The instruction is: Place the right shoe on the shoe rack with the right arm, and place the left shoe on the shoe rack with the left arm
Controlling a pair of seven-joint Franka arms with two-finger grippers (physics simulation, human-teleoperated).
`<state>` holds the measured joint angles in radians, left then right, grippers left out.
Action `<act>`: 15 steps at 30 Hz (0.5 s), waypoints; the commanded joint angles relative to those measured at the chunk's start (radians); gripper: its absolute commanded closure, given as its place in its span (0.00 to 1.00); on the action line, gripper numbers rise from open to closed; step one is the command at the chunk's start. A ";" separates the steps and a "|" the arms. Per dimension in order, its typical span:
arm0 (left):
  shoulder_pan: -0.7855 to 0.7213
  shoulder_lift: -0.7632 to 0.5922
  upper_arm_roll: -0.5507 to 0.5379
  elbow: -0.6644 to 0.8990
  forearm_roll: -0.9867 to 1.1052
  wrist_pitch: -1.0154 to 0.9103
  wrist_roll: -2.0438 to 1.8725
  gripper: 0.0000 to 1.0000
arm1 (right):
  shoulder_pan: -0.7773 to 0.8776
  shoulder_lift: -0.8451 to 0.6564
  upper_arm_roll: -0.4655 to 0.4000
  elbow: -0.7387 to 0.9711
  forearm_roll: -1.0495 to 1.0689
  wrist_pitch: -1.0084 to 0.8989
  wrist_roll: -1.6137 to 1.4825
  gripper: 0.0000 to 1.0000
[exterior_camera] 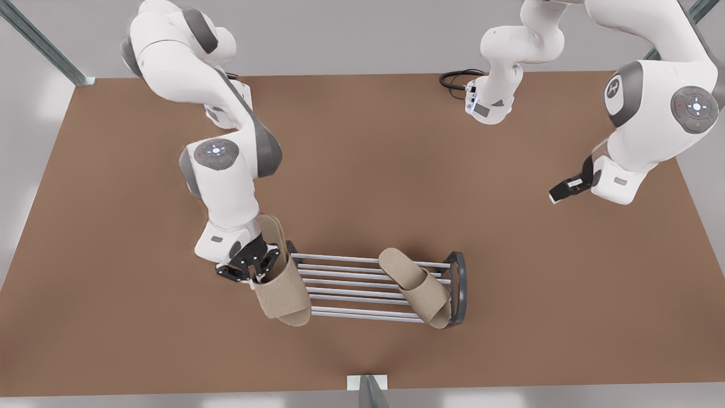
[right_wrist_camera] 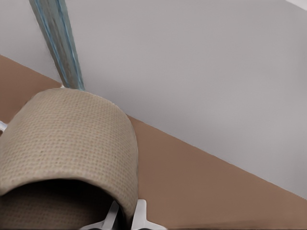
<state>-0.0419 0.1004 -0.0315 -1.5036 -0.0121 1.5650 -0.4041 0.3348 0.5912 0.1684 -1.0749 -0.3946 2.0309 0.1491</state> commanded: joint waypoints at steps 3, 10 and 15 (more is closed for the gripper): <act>0.008 0.004 0.008 0.029 -0.005 0.017 0.438 0.00 | 0.193 0.062 -0.170 0.078 -0.064 -0.227 0.899 0.79; -0.006 0.002 -0.030 0.040 0.021 0.015 0.424 0.00 | 0.243 0.087 -0.179 0.105 -0.062 -0.132 1.124 0.79; 0.004 0.041 -0.031 0.057 0.023 -0.011 0.389 0.00 | 0.243 0.121 -0.173 0.105 -0.064 0.011 1.162 0.79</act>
<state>-0.0538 0.1377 -0.0641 -1.4463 0.0079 1.5520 -0.1685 0.5776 0.7115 -0.0053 -0.9702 -0.4510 1.9639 0.7546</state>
